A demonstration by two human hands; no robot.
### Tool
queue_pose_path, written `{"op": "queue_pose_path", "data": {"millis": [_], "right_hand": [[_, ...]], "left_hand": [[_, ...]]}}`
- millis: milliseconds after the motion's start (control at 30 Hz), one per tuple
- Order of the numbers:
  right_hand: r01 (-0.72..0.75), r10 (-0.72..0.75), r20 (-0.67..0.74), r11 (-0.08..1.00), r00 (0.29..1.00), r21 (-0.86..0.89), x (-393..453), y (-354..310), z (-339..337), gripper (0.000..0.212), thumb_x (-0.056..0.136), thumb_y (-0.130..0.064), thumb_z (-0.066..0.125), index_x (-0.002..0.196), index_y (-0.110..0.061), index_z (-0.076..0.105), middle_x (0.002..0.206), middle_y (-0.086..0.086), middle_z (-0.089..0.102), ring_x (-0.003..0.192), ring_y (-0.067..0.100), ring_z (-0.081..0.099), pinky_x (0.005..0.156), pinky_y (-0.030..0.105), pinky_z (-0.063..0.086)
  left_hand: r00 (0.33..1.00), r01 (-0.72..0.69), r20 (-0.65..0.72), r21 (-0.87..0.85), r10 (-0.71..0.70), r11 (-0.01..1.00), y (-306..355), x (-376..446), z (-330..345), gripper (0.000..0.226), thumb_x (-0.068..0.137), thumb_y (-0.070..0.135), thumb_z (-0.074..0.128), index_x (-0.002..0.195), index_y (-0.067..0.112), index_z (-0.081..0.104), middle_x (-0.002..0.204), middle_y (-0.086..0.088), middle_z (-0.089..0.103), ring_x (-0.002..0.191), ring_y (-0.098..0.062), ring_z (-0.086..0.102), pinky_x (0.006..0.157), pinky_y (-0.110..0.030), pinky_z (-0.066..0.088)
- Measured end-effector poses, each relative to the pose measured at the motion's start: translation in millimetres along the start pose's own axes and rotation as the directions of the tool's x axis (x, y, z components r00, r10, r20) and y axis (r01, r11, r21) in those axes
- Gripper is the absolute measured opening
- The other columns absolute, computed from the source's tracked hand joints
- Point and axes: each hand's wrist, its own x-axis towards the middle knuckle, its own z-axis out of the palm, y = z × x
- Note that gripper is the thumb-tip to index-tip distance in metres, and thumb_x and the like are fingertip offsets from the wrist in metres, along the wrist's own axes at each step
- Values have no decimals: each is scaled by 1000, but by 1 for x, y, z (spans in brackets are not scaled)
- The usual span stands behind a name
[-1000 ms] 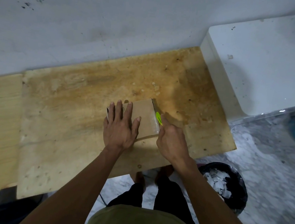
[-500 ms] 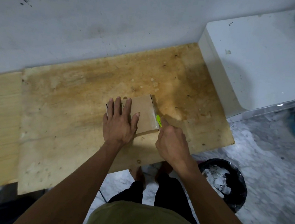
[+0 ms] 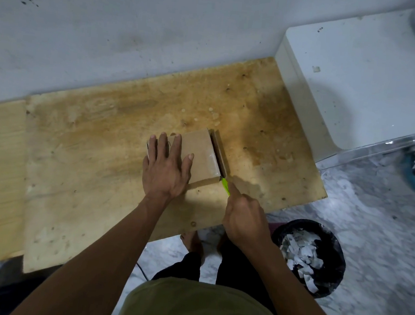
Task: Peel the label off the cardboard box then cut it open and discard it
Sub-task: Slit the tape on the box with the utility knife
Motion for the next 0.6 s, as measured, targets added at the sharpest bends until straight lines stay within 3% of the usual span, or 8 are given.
{"op": "queue_pose_path", "data": {"millis": [300, 400, 467, 600], "right_hand": [[22, -7, -120, 992, 993, 124, -11, 6, -7, 50, 95, -13, 45, 144, -21, 45, 64, 5, 56, 55, 23, 51, 56, 30, 41], [-42, 78, -150, 972, 986, 231, -15, 6, -23, 38, 97, -24, 51, 134, -22, 56, 64, -1, 59, 52, 15, 54, 54, 25, 45], [-81, 133, -191, 963, 973, 259, -11, 7, -33, 27, 96, -33, 53, 119, -21, 63, 69, -4, 64, 57, 10, 56, 52, 12, 38], [-205, 327, -216, 871, 920, 447, 12, 13, -44, 19, 96, -36, 55, 99, -20, 66, 84, -6, 63, 75, 14, 57, 56, 20, 36]], "left_hand": [[1000, -2, 4, -7, 2, 1000, 0, -1, 0, 62, 102, 58, 30, 157, 29, 23, 166, -9, 17, 155, -33, 3, 117, -58, 27], [1000, -3, 9, -4, 3, 1000, 0, -1, 0, 62, 102, 58, 30, 157, 29, 23, 166, -10, 16, 155, -33, 3, 116, -58, 27], [1000, -8, 6, -2, 8, 1000, 0, -1, 0, 63, 102, 58, 30, 157, 28, 23, 166, -10, 17, 155, -34, 3, 116, -58, 27], [1000, -17, -4, -2, 17, 1000, -2, -1, 1, 63, 102, 58, 30, 157, 29, 24, 166, -11, 18, 155, -33, 4, 116, -58, 27]]}}
